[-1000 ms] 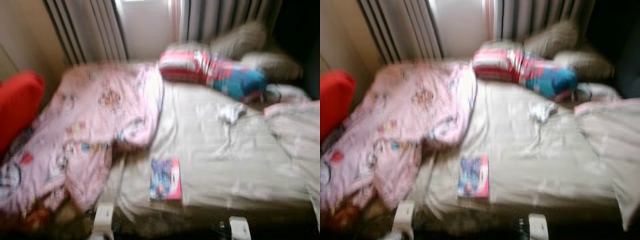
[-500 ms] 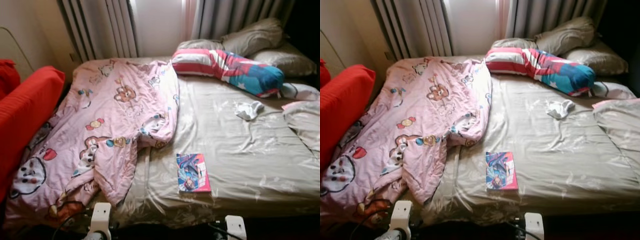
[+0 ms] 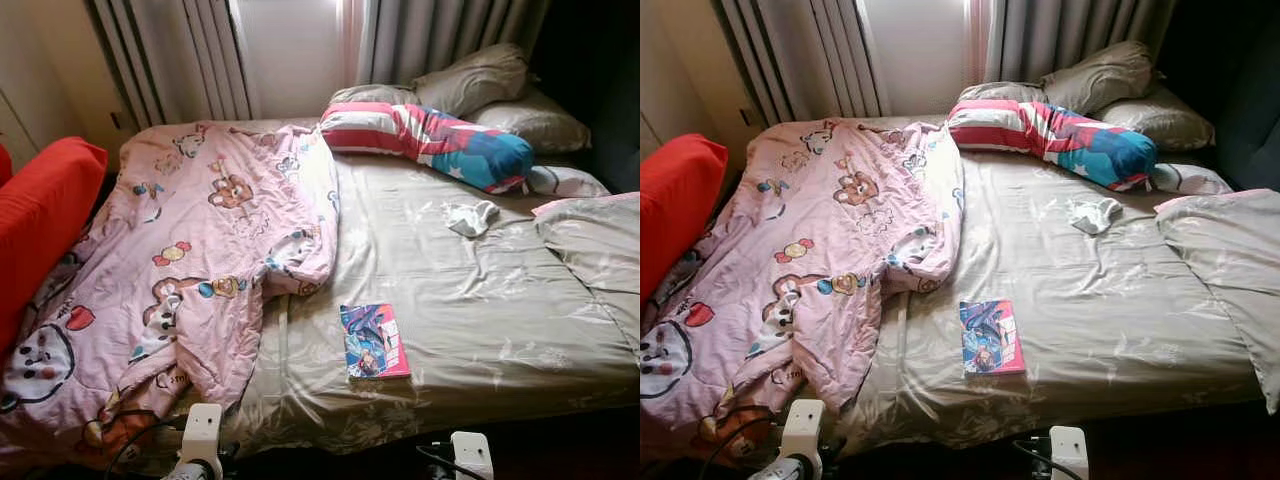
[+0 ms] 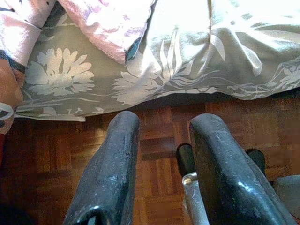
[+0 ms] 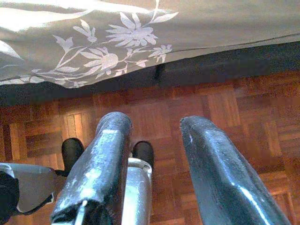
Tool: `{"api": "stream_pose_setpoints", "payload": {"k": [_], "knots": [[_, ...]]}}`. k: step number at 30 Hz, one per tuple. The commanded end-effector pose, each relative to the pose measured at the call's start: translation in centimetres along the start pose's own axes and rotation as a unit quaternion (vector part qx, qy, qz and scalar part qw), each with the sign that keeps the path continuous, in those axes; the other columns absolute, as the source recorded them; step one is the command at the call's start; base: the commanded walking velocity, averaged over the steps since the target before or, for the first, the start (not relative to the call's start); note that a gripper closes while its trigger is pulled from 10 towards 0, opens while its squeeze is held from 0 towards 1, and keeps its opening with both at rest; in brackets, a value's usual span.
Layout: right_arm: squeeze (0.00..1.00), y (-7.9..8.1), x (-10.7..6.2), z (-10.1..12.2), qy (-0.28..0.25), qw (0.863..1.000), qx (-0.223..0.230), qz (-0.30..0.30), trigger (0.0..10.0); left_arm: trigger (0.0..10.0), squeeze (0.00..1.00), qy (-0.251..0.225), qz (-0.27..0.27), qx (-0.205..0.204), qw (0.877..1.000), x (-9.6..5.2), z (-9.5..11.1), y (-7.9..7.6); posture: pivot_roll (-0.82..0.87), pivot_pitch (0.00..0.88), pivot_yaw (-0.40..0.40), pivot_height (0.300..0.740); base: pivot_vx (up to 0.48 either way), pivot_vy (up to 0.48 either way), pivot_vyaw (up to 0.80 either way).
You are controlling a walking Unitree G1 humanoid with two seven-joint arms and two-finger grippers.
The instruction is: Clean up the room
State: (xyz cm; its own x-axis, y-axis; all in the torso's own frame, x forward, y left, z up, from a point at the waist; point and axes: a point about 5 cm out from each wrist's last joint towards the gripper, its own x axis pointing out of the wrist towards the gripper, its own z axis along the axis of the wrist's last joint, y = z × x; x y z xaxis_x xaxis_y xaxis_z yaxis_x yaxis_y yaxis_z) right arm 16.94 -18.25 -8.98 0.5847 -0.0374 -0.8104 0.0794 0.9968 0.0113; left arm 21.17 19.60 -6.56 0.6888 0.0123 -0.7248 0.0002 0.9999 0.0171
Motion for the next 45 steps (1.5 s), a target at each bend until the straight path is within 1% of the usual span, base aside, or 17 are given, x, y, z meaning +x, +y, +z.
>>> {"api": "stream_pose_setpoints", "payload": {"k": [1,8,14,18,20,23,45], "knots": [[0.0,0.07,0.02,0.09,-0.003,1.0,0.004,0.001,10.0,10.0,0.0,0.0,0.001,-0.004,1.0,-0.02,-0.09,-0.01,-0.05,0.019,0.027,0.74,0.0,0.0,0.0],[0.0,0.2,0.04,0.24,-0.007,1.0,-0.004,0.006,10.0,10.0,0.0,-0.001,0.001,-0.004,1.0,-0.01,-0.03,-0.02,-0.06,0.019,0.027,0.74,0.0,0.0,0.0],[0.0,0.31,0.05,0.39,-0.012,1.0,-0.004,0.011,10.0,10.0,0.0,-0.001,0.001,-0.004,1.0,-0.02,-0.06,-0.03,-0.05,0.021,0.026,0.74,0.0,0.0,0.68],[0.0,0.38,0.05,0.41,-0.014,1.0,0.0,0.014,10.0,10.0,0.0,-0.001,0.001,-0.005,1.0,-0.02,-0.08,-0.01,-0.05,0.021,0.026,0.74,0.0,0.0,0.8],[0.0,0.36,0.05,0.37,-0.014,1.0,0.015,0.01,10.0,10.0,0.0,-0.001,0.001,-0.005,1.0,-0.03,-0.07,0.0,-0.05,0.023,0.027,0.74,0.0,0.0,0.0],[0.0,0.34,0.05,0.38,-0.015,1.0,0.016,0.008,10.0,10.0,0.0,-0.001,0.001,-0.006,1.0,-0.03,-0.07,0.02,-0.05,0.023,0.027,0.74,0.0,0.0,0.0],[0.0,0.55,0.08,0.51,-0.018,1.0,0.015,0.012,10.0,10.0,0.0,-0.006,-0.001,-0.005,1.0,-0.01,0.08,0.01,-0.05,0.024,0.031,0.74,0.29,0.0,0.0]]}}
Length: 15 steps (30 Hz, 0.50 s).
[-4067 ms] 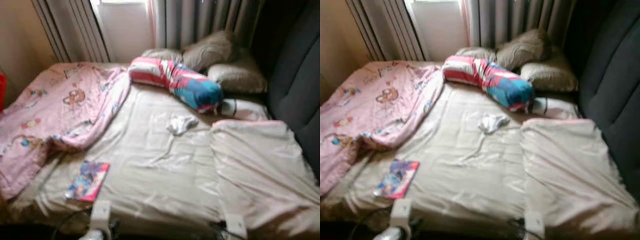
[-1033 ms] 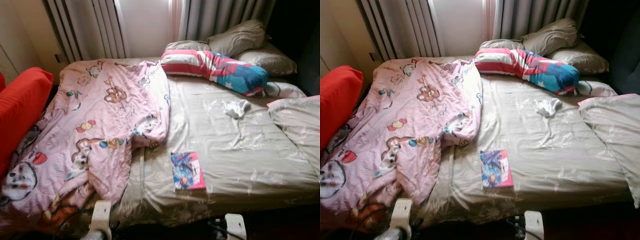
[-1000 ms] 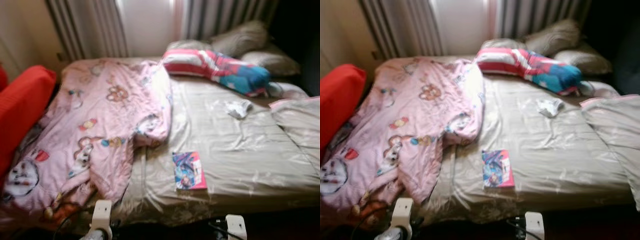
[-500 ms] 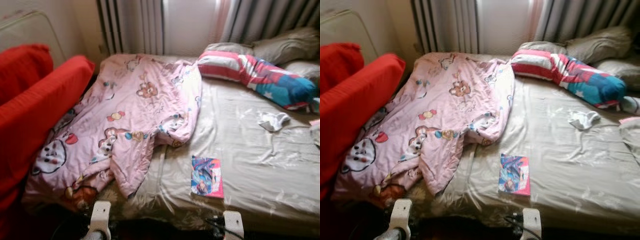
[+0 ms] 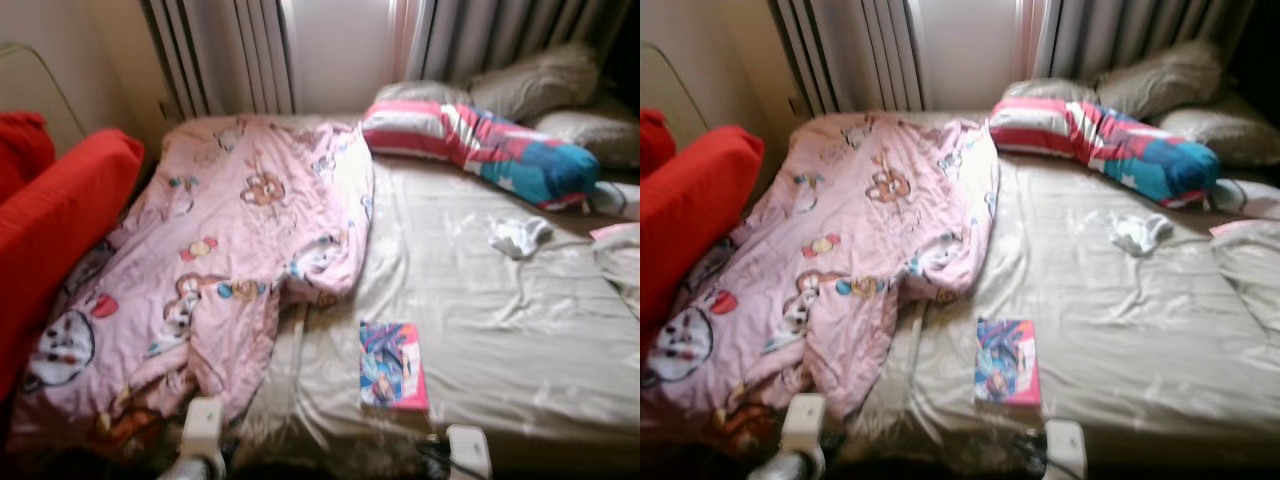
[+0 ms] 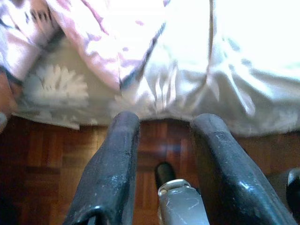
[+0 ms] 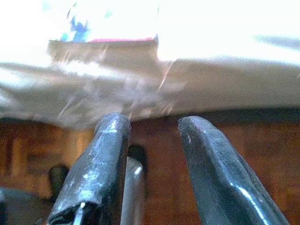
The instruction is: Clean up the room
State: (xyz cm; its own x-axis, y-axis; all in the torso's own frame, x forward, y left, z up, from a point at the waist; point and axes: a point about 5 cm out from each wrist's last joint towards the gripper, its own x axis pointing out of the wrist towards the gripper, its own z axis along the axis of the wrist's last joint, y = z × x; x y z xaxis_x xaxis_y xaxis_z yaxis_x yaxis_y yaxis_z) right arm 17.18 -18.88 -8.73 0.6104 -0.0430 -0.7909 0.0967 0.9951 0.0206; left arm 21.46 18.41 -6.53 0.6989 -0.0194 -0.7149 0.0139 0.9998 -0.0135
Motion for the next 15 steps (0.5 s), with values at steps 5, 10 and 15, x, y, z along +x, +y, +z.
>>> {"api": "stream_pose_setpoints", "payload": {"k": [5,10,15], "knots": [[0.0,1.2,0.2,0.3,-0.006,1.0,0.008,0.014,10.0,10.0,0.0,-0.001,0.013,0.005,1.0,-0.1,0.1,1.1,-0.05,0.024,0.031,0.74,0.244,0.0,0.0],[0.0,1.3,0.3,0.9,-0.018,1.0,0.009,0.015,10.0,10.0,0.0,-0.016,0.011,0.008,1.0,0.0,0.7,0.9,-0.05,0.023,0.031,0.74,0.0,0.0,0.0],[0.0,1.2,0.4,2.0,-0.041,0.999,0.012,0.006,10.0,10.0,0.0,-0.037,0.007,0.007,0.999,0.3,2.0,0.7,-0.05,0.023,0.032,0.74,0.0,0.0,0.0]]}}
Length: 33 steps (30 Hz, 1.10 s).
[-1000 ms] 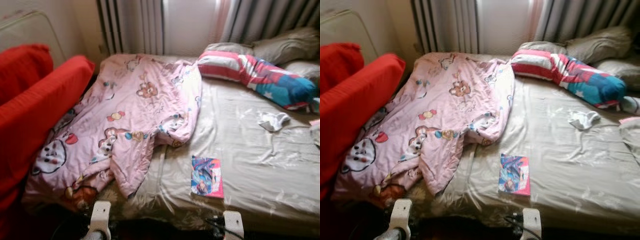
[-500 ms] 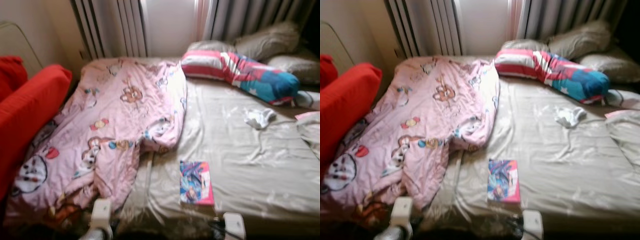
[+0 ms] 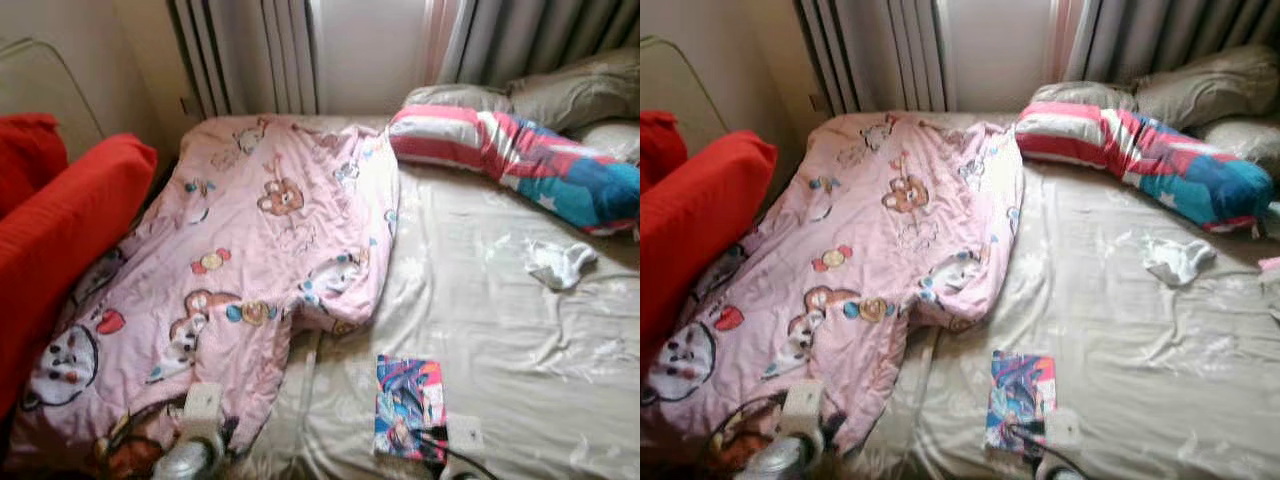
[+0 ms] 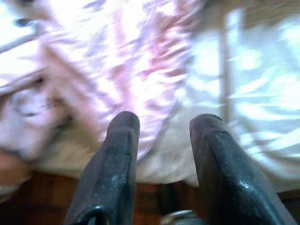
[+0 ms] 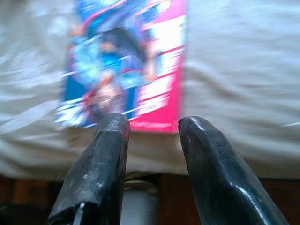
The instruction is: Clean up the room
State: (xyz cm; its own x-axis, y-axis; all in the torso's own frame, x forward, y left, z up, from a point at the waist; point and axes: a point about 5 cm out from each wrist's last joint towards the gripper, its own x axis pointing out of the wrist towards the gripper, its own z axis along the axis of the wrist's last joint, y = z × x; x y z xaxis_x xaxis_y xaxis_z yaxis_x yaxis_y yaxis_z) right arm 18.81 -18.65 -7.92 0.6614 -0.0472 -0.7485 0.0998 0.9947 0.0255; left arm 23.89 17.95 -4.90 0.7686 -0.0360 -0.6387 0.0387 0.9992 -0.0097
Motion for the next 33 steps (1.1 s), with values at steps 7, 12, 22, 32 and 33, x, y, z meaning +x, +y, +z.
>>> {"api": "stream_pose_setpoints", "payload": {"k": [7,12,22,32,33], "knots": [[0.0,0.7,0.5,3.0,-0.069,0.998,0.012,0.001,10.0,10.0,0.0,-0.031,0.007,0.002,0.999,0.1,1.3,0.8,-0.06,0.027,0.031,0.74,0.0,0.0,0.0],[0.0,0.4,0.6,5.8,-0.141,0.99,0.017,-0.007,10.0,10.0,0.0,-0.094,0.012,-0.008,0.995,0.3,3.6,1.2,-0.06,0.032,0.032,0.74,0.0,0.0,0.0],[0.0,-0.1,-0.2,9.2,-0.256,0.967,0.014,-0.007,10.0,10.0,0.0,-0.177,0.003,-0.003,0.984,-0.5,4.9,1.7,-0.05,0.053,0.024,0.74,0.0,0.0,0.0],[0.0,0.8,0.1,9.9,-0.252,0.968,0.015,-0.008,10.0,10.0,0.0,-0.186,-0.002,-0.007,0.982,-0.4,5.3,1.2,-0.05,0.057,0.026,0.74,0.0,0.0,0.0],[0.0,0.8,0.1,9.9,-0.252,0.968,0.015,-0.008,10.0,10.0,0.0,-0.186,-0.002,-0.007,0.982,-0.4,5.3,1.2,-0.05,0.057,0.026,0.74,0.0,0.0,0.0]]}}
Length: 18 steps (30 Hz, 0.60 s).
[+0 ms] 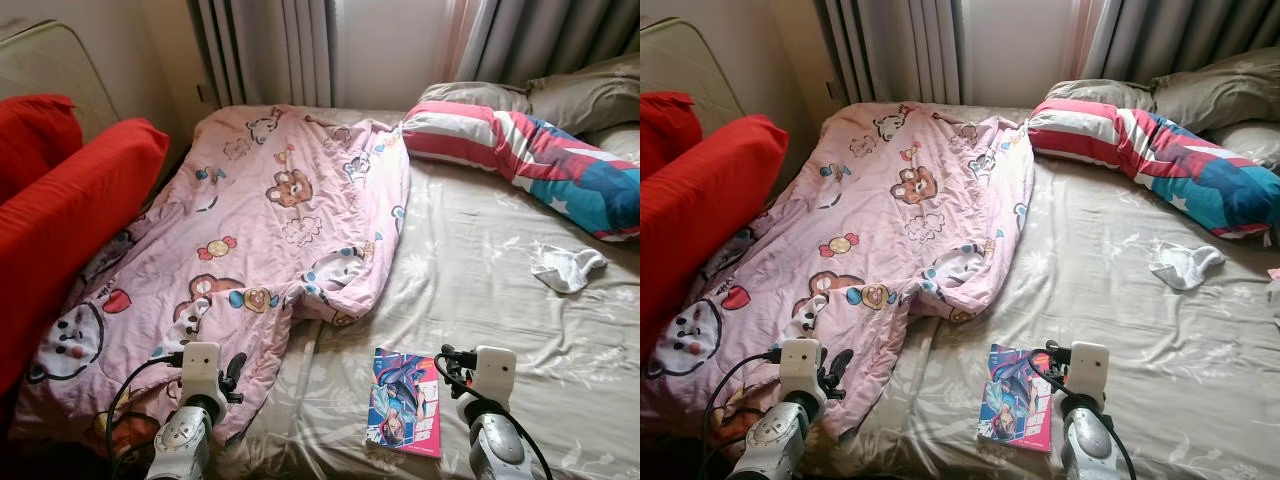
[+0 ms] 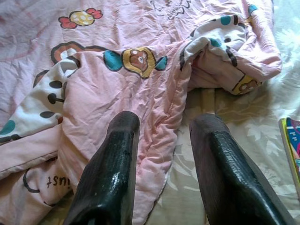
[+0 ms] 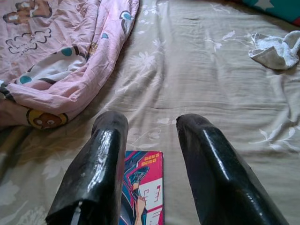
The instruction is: Clean up the room
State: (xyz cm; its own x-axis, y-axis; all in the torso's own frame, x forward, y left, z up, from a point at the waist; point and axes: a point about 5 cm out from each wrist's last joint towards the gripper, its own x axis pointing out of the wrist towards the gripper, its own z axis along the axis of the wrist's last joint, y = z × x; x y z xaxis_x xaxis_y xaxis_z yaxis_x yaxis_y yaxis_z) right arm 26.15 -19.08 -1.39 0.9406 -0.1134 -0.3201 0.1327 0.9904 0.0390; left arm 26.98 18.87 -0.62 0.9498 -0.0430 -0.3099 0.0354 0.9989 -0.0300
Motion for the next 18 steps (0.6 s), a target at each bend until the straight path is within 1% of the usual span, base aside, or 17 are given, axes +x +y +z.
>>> {"api": "stream_pose_setpoints", "payload": {"k": [1,4,11,13,18], "knots": [[0.0,0.33,0.22,0.06,0.008,1.0,0.002,-0.001,10.0,10.0,0.0,0.0,-0.001,0.003,1.0,0.04,0.1,0.12,-0.05,0.057,0.027,0.732,0.0,0.0,0.0],[0.0,0.38,0.23,0.01,0.01,1.0,0.0,-0.002,10.0,10.0,0.0,0.0,-0.002,0.004,1.0,0.06,0.12,0.11,-0.05,0.055,0.028,0.702,0.0,0.0,0.0],[0.0,0.7,-0.08,-0.71,0.027,1.0,-0.004,0.002,10.0,10.0,0.0,0.003,-0.003,0.005,1.0,0.15,0.12,0.0,-0.05,0.046,0.032,0.652,0.0,0.0,0.0],[0.0,0.77,-0.12,-0.73,0.025,1.0,-0.006,0.004,10.0,10.0,0.0,0.003,-0.004,0.005,1.0,0.24,0.22,-0.1,-0.05,0.044,0.032,0.642,0.0,0.0,0.0],[0.0,0.9,-0.11,-0.6,0.018,1.0,-0.003,0.006,10.0,10.0,0.0,0.002,-0.009,0.007,1.0,0.37,0.35,-0.25,-0.05,0.041,0.032,0.642,0.0,0.0,0.0]]}}
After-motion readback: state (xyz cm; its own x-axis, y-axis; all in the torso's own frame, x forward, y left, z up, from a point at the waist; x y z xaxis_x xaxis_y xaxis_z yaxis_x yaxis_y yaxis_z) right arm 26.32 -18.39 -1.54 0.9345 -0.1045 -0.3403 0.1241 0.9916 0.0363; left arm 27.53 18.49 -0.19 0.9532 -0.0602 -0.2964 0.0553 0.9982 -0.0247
